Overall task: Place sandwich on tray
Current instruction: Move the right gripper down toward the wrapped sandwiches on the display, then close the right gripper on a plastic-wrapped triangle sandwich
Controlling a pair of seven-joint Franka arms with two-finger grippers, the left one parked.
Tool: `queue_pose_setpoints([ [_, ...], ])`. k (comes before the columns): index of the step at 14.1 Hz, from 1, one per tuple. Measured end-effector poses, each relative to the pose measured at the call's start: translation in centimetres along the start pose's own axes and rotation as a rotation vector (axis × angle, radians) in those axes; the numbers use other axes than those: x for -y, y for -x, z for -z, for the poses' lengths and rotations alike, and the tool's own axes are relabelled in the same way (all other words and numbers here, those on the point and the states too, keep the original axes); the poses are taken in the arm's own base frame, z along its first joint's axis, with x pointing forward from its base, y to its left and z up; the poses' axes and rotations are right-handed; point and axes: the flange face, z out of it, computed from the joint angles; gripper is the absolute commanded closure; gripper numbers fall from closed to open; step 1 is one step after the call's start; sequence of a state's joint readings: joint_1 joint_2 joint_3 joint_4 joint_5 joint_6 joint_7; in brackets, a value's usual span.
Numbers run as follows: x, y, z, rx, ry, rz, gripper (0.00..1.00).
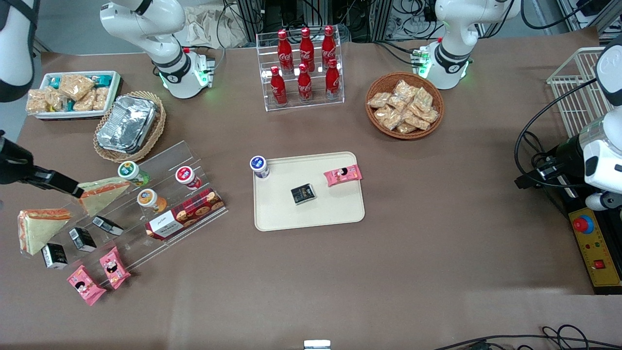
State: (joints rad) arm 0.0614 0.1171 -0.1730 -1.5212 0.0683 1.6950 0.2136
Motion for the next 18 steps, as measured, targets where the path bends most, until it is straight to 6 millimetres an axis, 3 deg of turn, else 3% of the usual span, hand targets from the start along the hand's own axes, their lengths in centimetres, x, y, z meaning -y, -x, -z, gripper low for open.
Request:
queue_pose_setpoints([
  [4,-4.3,-1.1,-0.3,0.001,0.016,-0.165,0.02],
  [8,-7.7,-2.4,-2.6,0.019,0.073,-0.355,0.02],
  [14,-15.8,-5.2,-5.1,-0.049,0.162,-0.37,0.02],
  [18,-18.1,-6.8,-7.6,-0.081,0.185,-0.37,0.02],
])
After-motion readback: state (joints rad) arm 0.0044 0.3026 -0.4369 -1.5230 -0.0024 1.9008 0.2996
